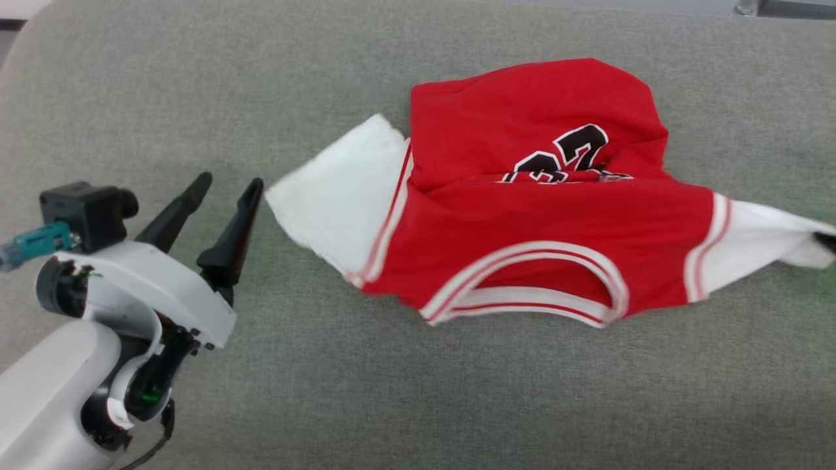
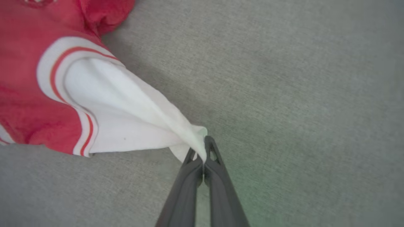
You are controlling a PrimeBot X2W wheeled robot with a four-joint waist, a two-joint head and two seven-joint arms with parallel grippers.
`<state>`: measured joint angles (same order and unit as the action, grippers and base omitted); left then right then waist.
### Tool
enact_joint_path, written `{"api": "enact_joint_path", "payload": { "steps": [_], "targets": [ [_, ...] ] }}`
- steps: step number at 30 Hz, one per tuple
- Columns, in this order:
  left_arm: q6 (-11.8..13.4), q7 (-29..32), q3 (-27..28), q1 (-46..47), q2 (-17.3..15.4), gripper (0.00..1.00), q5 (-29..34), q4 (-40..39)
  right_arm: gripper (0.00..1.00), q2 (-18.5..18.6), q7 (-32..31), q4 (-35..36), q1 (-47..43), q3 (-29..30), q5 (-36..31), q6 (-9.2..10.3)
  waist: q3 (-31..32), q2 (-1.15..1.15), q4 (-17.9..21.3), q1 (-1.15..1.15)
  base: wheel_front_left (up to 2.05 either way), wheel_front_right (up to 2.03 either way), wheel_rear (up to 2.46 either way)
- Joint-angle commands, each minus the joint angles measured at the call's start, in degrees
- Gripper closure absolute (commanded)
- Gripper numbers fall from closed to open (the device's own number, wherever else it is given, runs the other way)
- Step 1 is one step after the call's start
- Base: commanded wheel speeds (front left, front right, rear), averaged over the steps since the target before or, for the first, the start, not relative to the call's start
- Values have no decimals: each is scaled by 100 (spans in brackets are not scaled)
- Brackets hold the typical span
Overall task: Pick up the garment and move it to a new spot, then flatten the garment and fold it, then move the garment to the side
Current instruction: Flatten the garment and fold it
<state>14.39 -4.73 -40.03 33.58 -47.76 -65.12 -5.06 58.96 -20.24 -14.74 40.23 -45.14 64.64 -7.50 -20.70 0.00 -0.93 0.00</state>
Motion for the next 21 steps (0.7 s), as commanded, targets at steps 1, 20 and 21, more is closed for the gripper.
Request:
{"api": "enact_joint_path", "payload": {
  "steps": [1,20,21],
  "targets": [
    [32,-40,38,-68,-44,0,-35,-36,100,53,76,-61,-59,91,79,2,14,0,26,0,0,0,0],
    [-316,1243,-413,307,-557,0,-27,-182,0,-199,1591,-958,-462,1094,-424,3,384,0,85,0,0,0,0],
    [-377,1501,-474,396,-595,0,-89,-158,0,-244,1736,-929,-502,1189,-445,3,419,0,99,0,0,0,0]
  ]
}}
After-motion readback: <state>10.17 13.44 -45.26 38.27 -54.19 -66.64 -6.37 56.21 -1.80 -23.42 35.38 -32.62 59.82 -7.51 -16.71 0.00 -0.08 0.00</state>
